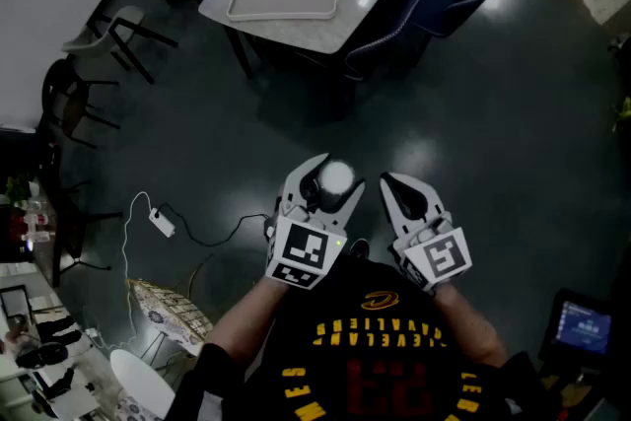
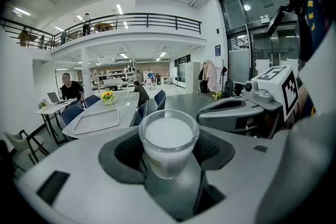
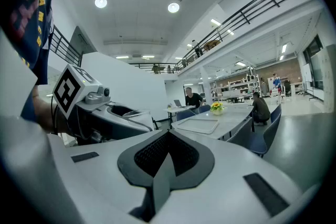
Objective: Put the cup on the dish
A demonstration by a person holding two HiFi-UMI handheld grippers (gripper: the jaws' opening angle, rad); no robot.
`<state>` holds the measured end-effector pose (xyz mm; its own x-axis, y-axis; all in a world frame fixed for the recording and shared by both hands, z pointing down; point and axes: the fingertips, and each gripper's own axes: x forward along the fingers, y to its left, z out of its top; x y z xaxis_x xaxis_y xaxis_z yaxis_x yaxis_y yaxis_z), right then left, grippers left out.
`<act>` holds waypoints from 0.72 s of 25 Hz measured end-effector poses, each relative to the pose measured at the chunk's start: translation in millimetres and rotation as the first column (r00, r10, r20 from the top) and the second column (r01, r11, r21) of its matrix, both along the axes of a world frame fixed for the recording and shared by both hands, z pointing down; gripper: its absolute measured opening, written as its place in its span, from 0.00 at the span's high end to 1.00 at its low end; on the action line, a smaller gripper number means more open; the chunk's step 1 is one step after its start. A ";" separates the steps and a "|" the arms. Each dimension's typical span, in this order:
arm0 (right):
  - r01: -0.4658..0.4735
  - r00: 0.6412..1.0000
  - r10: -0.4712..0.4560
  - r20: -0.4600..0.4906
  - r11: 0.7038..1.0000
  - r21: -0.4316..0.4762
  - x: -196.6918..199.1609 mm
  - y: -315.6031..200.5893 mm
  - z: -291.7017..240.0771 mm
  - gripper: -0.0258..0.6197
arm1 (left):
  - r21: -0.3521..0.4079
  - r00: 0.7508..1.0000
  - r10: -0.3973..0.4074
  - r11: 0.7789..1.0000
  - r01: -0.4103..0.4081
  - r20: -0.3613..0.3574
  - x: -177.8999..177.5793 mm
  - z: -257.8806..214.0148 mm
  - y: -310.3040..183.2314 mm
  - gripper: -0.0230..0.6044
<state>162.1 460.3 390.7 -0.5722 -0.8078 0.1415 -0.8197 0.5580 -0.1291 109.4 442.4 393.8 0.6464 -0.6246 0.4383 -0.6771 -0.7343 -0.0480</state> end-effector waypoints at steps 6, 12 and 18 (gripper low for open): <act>0.035 0.999 -0.035 -0.001 0.999 0.001 -2.8 54.3 -7.2 0.95 | -0.002 1.000 -0.001 1.000 0.001 -0.008 9.5 -14.9 54.2 0.55; 0.041 0.998 -0.040 0.044 0.999 -0.015 -3.6 78.6 -4.5 0.95 | -0.013 1.000 0.004 1.000 -0.004 0.028 12.0 -13.9 85.4 0.55; 0.096 0.993 -0.099 0.063 0.994 0.052 -8.6 96.6 -11.3 0.93 | 0.026 0.998 -0.017 1.000 0.015 0.055 17.2 -33.7 98.9 0.55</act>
<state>153.5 556.9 379.4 -0.6556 -0.7525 0.0630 -0.7516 0.6421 -0.1513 126.6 541.3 360.0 0.6115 -0.6462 0.4566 -0.6846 -0.7215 -0.1043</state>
